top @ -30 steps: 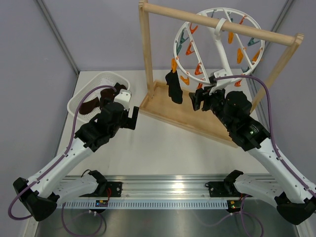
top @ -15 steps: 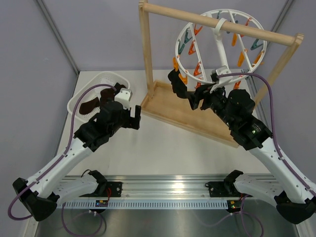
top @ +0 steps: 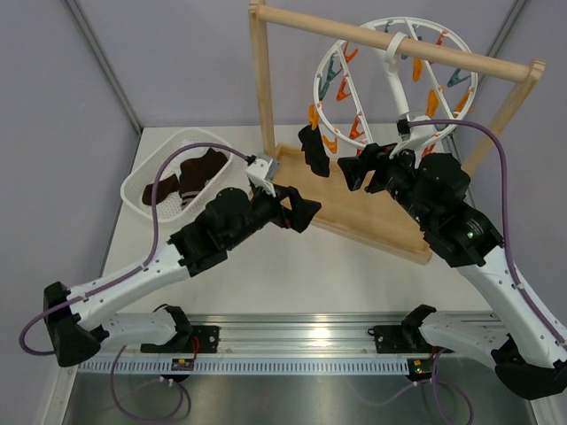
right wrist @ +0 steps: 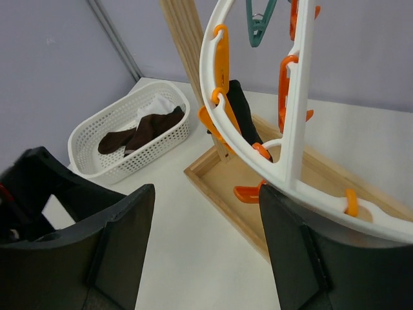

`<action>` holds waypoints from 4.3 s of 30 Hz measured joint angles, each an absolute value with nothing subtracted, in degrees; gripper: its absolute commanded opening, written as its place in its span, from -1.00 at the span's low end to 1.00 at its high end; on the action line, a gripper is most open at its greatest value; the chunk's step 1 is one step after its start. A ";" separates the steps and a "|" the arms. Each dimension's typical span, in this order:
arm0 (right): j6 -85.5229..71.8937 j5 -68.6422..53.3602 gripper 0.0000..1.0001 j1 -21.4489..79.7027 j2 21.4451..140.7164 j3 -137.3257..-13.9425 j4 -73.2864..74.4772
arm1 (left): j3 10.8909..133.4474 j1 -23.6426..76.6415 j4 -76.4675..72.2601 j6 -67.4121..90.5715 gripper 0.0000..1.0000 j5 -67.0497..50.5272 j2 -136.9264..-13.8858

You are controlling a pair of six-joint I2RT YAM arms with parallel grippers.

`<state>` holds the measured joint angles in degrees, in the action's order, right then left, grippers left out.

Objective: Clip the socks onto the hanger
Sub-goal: Rotate the hanger at the clothesline, then open the clamp at the hanger.

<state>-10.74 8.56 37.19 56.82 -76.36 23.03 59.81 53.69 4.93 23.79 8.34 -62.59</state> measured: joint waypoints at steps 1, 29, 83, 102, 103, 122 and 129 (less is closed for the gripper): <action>-11.68 8.64 0.47 37.19 56.69 -76.93 23.70 | 58.63 54.89 1.17 23.20 0.89 8.58 -63.61; -17.32 6.35 0.48 37.19 52.29 -83.94 29.89 | 62.94 63.81 -65.01 -8.14 0.45 21.30 -98.83; -12.99 -0.21 0.46 37.19 55.37 -83.15 32.62 | 59.88 61.71 -51.77 0.27 -0.77 17.30 -83.66; -12.64 -4.03 0.45 37.23 54.68 -87.74 32.80 | 64.73 61.54 -35.22 2.57 -0.85 13.10 -82.24; -12.64 -3.90 0.45 37.23 54.89 -87.74 32.75 | 64.84 61.54 -35.00 2.79 -0.85 12.78 -82.24; -12.56 3.60 0.36 37.52 56.53 -80.07 27.49 | 66.22 61.43 -29.04 5.78 -0.88 10.28 -82.21; -12.60 6.26 0.34 37.52 55.33 -79.88 27.86 | 66.63 61.43 -29.04 6.09 -0.89 10.00 -82.17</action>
<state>-12.60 6.26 37.52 55.33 -79.88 27.86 66.63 61.43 -29.04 6.09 10.00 -82.17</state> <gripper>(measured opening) 0.673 0.200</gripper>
